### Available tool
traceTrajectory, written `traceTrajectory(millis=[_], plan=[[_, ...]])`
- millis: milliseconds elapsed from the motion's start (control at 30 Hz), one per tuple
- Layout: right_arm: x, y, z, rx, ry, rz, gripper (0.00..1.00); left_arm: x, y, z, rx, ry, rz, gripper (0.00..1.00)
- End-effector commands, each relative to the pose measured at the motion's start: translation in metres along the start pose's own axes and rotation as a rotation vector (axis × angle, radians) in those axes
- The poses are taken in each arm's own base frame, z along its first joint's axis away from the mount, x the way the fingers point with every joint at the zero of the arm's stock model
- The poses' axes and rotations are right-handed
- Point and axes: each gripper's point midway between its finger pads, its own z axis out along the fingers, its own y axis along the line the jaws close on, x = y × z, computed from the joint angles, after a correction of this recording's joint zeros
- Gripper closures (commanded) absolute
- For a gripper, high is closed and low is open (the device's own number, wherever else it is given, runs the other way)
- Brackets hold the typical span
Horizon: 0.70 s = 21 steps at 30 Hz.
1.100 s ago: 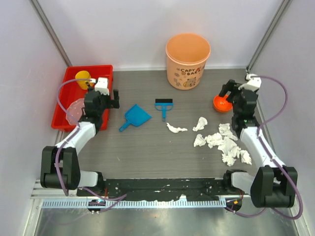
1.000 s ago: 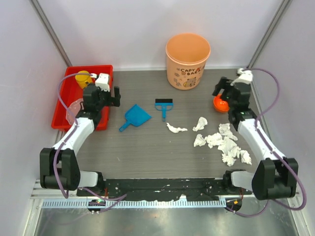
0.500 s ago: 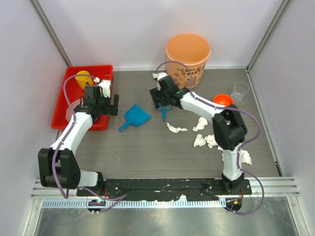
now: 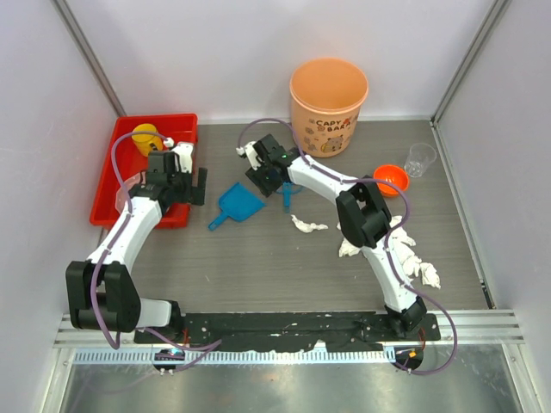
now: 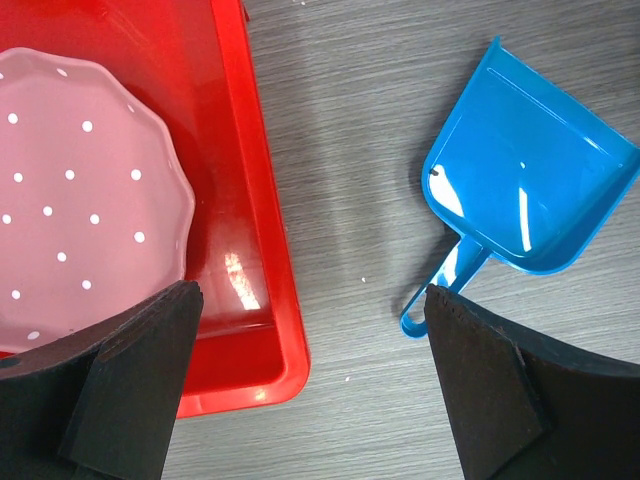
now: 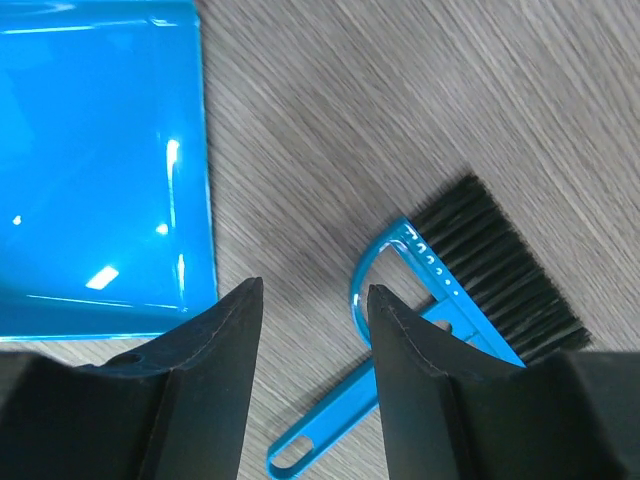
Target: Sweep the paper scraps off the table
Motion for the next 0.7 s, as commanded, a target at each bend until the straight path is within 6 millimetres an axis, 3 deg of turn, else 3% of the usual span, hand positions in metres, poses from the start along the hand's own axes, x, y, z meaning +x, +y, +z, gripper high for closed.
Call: traceTrajectory(millis=[0,100,300,400,667], plan=[[-0.009,-0.018,-0.014,0.073,-0.005,-0.002,0.49,-0.007,0.003,-0.004,-0.002,-0.025,0.009,0.03],[-0.006,-0.025,-0.013,0.099,0.004,0.001,0.52,-0.005,0.002,-0.002,0.003,-0.017,0.007,0.03],[0.008,-0.016,-0.001,0.035,0.026,0.015,0.52,-0.007,0.004,-0.003,-0.010,-0.025,0.010,0.03],[0.005,-0.018,0.003,0.043,0.017,0.013,0.51,-0.007,0.002,-0.003,-0.001,-0.028,0.007,0.03],[0.037,-0.021,0.029,0.058,0.112,-0.026,0.66,-0.007,0.001,-0.005,0.005,-0.027,0.009,0.03]])
